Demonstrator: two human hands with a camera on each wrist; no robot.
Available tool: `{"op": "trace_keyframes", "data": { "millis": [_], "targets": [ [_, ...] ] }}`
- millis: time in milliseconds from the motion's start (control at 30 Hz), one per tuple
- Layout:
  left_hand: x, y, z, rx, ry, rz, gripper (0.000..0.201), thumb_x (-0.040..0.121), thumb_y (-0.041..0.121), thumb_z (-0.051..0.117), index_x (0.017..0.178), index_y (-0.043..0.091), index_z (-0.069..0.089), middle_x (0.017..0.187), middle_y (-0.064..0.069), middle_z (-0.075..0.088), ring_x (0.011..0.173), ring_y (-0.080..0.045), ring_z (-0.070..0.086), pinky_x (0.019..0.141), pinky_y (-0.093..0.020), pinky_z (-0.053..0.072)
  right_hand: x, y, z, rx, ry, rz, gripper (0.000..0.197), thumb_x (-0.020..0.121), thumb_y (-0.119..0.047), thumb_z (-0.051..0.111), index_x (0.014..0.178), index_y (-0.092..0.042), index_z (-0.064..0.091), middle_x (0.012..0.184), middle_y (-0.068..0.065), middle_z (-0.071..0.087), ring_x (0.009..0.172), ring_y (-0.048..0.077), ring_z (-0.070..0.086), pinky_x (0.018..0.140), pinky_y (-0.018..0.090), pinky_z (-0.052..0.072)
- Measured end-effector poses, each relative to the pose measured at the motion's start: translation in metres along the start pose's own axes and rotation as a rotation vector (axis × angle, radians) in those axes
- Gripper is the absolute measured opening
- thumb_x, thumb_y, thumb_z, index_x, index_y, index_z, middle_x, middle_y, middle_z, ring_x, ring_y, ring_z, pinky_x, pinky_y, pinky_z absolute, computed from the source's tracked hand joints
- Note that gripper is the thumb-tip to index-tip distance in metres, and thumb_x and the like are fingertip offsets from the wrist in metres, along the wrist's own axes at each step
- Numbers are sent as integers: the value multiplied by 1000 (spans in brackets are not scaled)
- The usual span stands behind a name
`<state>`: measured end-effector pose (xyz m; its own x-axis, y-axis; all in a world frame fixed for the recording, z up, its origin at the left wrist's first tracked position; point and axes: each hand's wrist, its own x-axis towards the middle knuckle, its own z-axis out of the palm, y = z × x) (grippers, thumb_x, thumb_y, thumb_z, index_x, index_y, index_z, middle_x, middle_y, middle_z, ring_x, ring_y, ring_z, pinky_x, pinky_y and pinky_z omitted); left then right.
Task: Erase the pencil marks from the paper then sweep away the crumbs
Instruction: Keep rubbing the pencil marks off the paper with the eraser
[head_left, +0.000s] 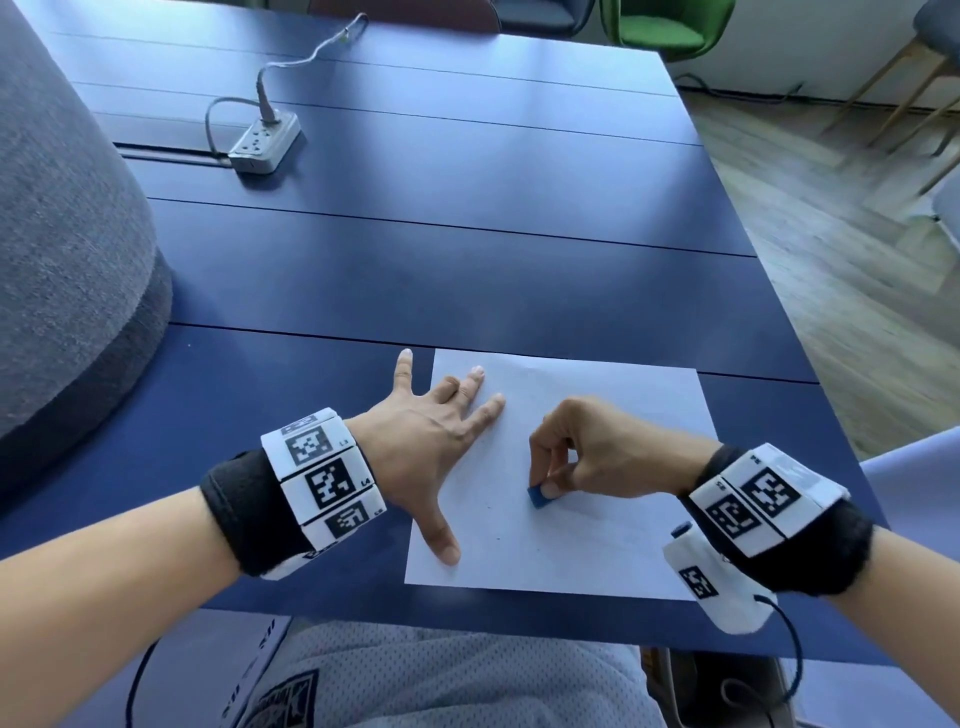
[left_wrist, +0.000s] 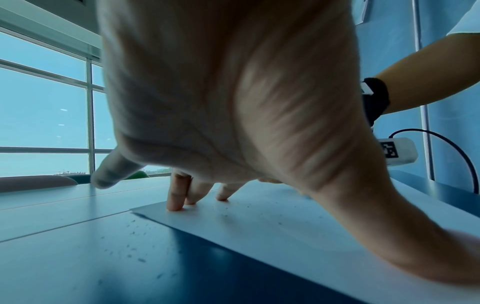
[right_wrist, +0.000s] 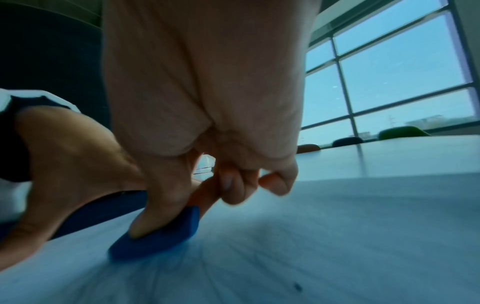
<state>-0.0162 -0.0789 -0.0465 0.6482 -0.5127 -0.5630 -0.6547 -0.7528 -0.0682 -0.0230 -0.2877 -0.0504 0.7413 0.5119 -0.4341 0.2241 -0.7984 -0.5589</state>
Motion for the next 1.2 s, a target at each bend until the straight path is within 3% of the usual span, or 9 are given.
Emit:
{"op": "trace_keyframes", "data": {
  "millis": [67,200,367,533,667,833,967,1133,1200],
  "targets": [
    [0,0,-1,2,-7,-1,155,46,84,72,153,18,-19,161,-15,-19,150,-26,-4,107,-74,-11,-2,-3,-2,-22,-18,2,14,74,-16,75,74,-30,73,75,-7,69,75,13,63,71,26,48],
    [1,-1,1,-3,1,8,154,45,85,72,153,22,-20,160,-16,-19,149,-28,-4,108,-73,-11,4,3,1,60,220,9,13,76,-15,75,74,-28,73,74,-3,68,74,17,62,64,25,47],
    [0,1,0,3,-2,8,153,47,83,73,152,23,-21,160,-17,-19,149,-28,-5,108,-73,-10,-9,3,4,63,-21,24,14,74,-14,74,74,-28,73,75,-4,71,75,16,65,74,31,52],
    [1,1,0,10,-1,5,154,46,83,73,152,23,-21,160,-18,-19,149,-29,-5,108,-72,-11,0,6,8,91,234,11,12,76,-13,74,76,-25,73,74,-4,69,75,17,63,70,29,47],
    [2,2,0,13,-2,4,153,45,83,74,152,27,-21,159,-20,-18,149,-29,-5,108,-72,-11,-10,0,10,104,-47,-29,14,74,-11,75,75,-25,73,77,0,70,75,21,64,76,42,55],
    [4,2,2,17,5,4,151,44,83,74,150,36,-24,159,-21,-17,148,-30,-4,107,-72,-11,2,-4,10,92,182,-33,16,75,-10,74,75,-26,74,75,-3,68,73,16,61,70,32,52],
    [3,2,1,16,0,2,151,45,81,75,151,36,-22,159,-22,-17,148,-30,-5,108,-72,-11,-16,-5,16,59,-93,-38,15,73,-11,75,77,-25,75,74,-3,68,72,13,61,74,38,55],
    [5,3,0,25,-9,0,152,44,82,74,151,35,-23,159,-22,-18,148,-31,-5,107,-72,-10,-11,-7,13,46,125,-44,13,75,-13,75,78,-25,75,76,-3,67,73,13,60,73,34,53],
    [5,2,1,19,-4,1,152,44,82,74,151,35,-23,159,-22,-17,148,-31,-5,108,-72,-10,-18,-5,15,50,41,-67,16,74,-9,74,76,-25,74,75,-2,67,72,14,60,73,38,54]
  ]
}}
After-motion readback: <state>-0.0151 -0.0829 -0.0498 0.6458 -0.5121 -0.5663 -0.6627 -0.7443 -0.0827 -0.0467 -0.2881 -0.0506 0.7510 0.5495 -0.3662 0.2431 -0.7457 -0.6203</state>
